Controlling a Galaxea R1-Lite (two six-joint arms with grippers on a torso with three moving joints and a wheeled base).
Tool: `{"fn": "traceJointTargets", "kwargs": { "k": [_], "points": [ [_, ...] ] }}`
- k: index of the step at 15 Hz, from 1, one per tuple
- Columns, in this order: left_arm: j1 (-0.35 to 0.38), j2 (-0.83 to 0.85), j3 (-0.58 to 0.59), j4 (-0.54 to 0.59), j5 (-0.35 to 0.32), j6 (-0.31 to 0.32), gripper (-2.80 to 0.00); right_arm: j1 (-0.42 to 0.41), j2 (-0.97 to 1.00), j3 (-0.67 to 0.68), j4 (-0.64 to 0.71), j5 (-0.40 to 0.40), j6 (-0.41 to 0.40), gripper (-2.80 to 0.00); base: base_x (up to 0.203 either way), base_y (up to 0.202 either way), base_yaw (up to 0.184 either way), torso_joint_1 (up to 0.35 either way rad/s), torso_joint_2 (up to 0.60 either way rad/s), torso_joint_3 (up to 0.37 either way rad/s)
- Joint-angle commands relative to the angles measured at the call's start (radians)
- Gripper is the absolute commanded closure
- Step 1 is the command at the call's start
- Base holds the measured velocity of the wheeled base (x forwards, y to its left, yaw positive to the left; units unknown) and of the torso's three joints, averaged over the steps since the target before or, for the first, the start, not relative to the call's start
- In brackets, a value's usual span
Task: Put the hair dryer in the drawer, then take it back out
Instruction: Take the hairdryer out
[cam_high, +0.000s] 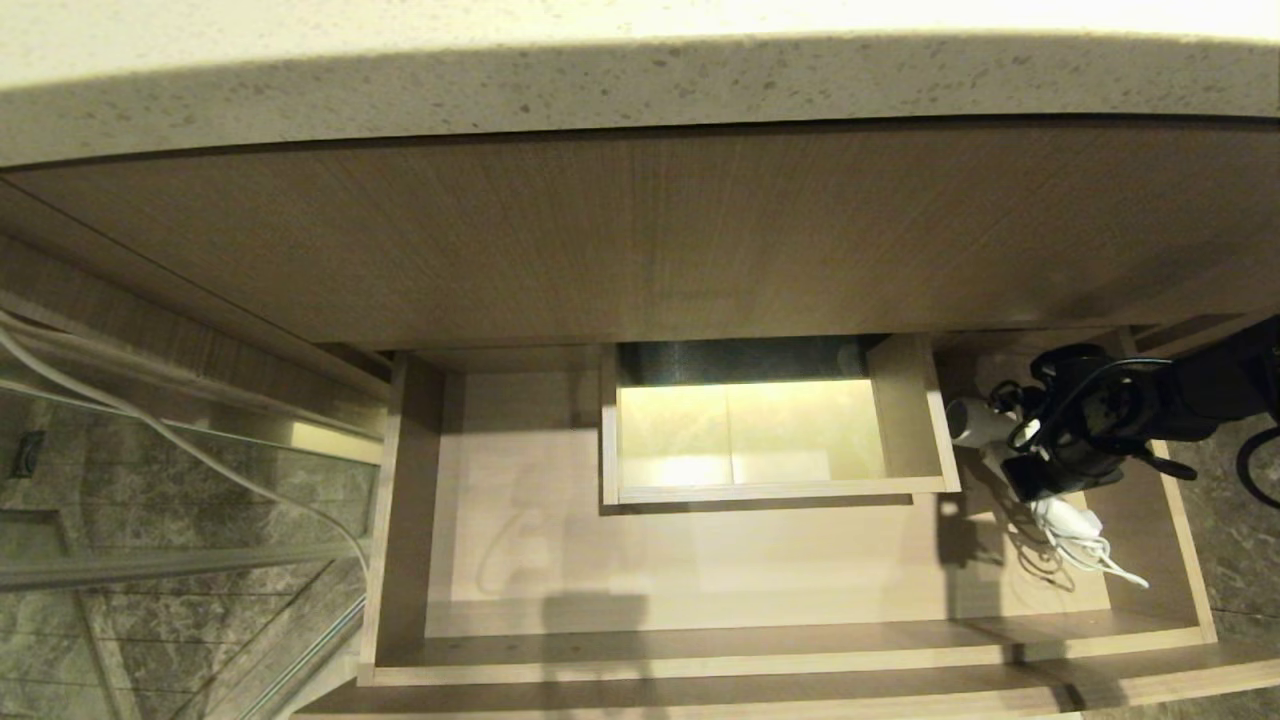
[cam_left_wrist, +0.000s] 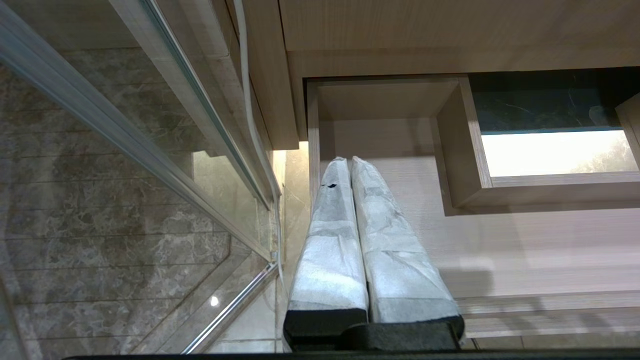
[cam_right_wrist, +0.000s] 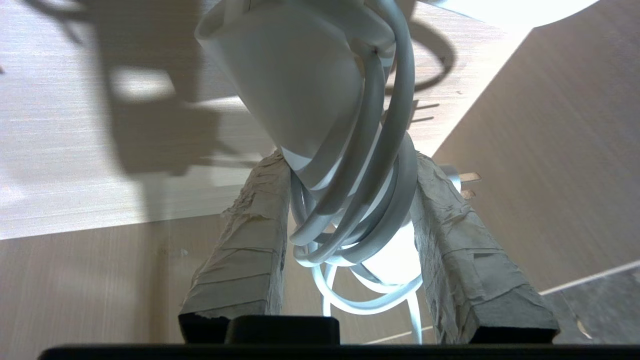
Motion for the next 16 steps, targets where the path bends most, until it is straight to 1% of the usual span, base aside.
{"fn": "traceJointTargets", "kwargs": {
  "k": [1, 8, 12, 16],
  "points": [
    [0.0, 0.0, 0.04, -0.001, 0.0, 0.0, 0.0, -0.002, -0.022, 0.002, 0.002, -0.001, -0.004, 0.0, 0.0, 0.0, 0.0, 0.0, 0.0, 0.0],
    [0.0, 0.0, 0.04, -0.002, 0.0, -0.001, 0.0, 0.0, -0.09, 0.044, 0.002, 0.0, -0.006, 0.0, 0.0, 0.0, 0.0, 0.0, 0.0, 0.0],
    [0.0, 0.0, 0.04, -0.002, 0.0, 0.0, 0.0, 0.0, -0.134, 0.07, 0.002, 0.0, -0.029, 0.0, 0.0, 0.0, 0.0, 0.0, 0.0, 0.0],
    [0.0, 0.0, 0.04, -0.002, 0.0, 0.0, 0.0, 0.001, -0.17, 0.106, 0.002, 0.0, -0.03, 0.0, 0.0, 0.0, 0.0, 0.0, 0.0, 0.0]
  ]
}}
